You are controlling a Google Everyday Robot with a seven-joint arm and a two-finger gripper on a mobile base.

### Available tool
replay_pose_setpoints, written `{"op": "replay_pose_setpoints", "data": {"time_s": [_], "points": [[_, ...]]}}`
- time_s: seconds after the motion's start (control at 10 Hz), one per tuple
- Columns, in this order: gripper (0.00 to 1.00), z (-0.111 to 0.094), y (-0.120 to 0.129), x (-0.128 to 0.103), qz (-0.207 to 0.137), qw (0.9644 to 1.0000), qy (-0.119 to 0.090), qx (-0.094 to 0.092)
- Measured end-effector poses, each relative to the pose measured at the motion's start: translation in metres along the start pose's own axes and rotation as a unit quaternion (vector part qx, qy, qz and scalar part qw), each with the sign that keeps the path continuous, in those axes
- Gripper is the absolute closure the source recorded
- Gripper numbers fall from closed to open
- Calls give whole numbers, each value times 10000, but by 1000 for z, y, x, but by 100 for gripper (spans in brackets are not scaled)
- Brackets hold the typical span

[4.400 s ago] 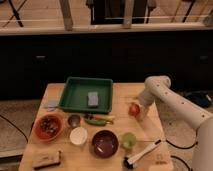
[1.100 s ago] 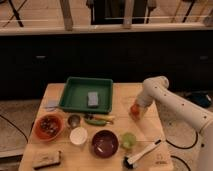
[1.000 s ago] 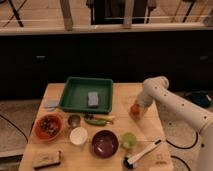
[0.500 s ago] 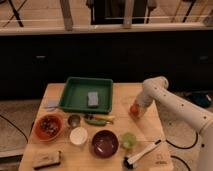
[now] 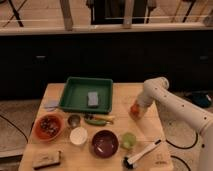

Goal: Place apple in paper cup

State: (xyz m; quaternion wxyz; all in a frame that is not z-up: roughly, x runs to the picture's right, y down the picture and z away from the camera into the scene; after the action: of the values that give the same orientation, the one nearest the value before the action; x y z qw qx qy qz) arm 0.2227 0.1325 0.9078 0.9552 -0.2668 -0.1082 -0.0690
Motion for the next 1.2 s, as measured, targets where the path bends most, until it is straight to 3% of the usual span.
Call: {"op": "replay_pose_setpoints", "data": {"time_s": [1.0, 1.2], "points": [[98, -1, -1, 7, 90, 9998, 42, 160], [95, -2, -2, 9, 127, 9997, 43, 181]]}}
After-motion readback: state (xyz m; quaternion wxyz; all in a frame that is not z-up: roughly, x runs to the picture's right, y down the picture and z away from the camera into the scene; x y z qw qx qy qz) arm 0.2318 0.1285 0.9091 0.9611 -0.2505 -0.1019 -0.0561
